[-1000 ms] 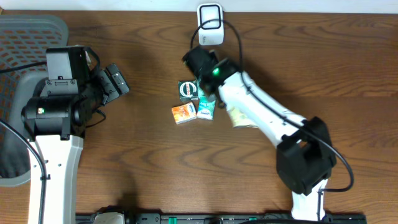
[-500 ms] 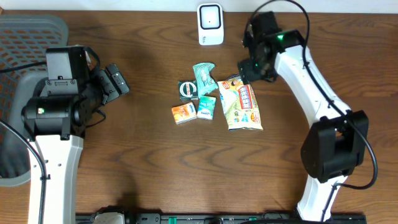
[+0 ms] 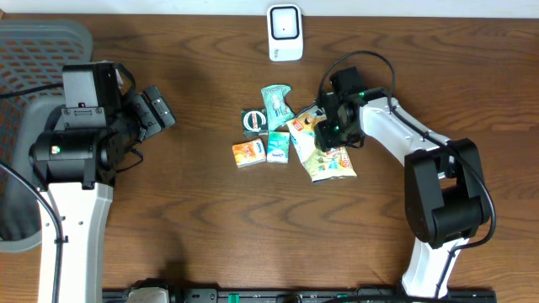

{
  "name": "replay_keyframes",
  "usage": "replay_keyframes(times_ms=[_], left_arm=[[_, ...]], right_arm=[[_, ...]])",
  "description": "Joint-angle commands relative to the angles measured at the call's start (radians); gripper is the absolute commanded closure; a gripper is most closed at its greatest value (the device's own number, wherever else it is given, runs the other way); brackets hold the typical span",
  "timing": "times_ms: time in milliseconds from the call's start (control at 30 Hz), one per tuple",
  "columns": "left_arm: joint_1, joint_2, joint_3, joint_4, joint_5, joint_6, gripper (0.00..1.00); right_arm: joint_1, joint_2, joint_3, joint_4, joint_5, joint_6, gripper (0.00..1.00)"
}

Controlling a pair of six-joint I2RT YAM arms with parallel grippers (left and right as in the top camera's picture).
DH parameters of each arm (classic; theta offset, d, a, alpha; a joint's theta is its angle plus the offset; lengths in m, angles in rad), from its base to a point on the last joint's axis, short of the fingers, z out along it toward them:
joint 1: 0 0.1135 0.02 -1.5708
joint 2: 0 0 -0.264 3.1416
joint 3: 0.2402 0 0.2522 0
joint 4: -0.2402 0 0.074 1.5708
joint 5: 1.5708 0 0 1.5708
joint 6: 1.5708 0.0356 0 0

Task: Scan the item barcode

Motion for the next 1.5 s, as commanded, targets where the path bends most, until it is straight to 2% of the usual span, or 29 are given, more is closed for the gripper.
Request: replay_keyframes(times_ms=[0,67,267,400,767,1167,1333,1467], left_arm=[[0.006,0.0,0.009,-0.001,-0.01,0.013,0.02],[0.006,0.0,0.009,-0.001,-0.01,0.013,0.02],[0.006,0.0,0.009,-0.001,-0.009,0.013,0.02],[0.006,0.0,0.009,-0.001,-0.01,0.013,0.02],[0.006,0.0,0.009,-0.001,-0.009,0.013,0.02],[0.006,0.0,0.009,-0.001,-0.009,0.013,0.02],[0.006,0.0,0.009,-0.001,-0.01,0.013,0.02],[0.006,0.0,0.009,-0.001,-0.01,0.013,0.02]], right_arm=[[0.005,-0.014,0.0,0.0,-0.009,0.013,0.79],[0.002,-0.019,0.027,-0.013,-0.009,0.045,0.99],[-0.015,-0.052,0.187,-0.069,-0.009,0.101,0.99],[-0.018,-0.074,0.293,-0.005,-0.009,0.112,0.99],[-0.002,-0.04,0.328,0.592,-0.008,0.112,0.99],[0.027,0.202,0.328,1.206,0.011,0.116,0.99],[0.028,0.311,0.329,1.405,0.029,0.124,0.99],[0.025,0.336,0.329,1.438,0.093,0.123,0.99]])
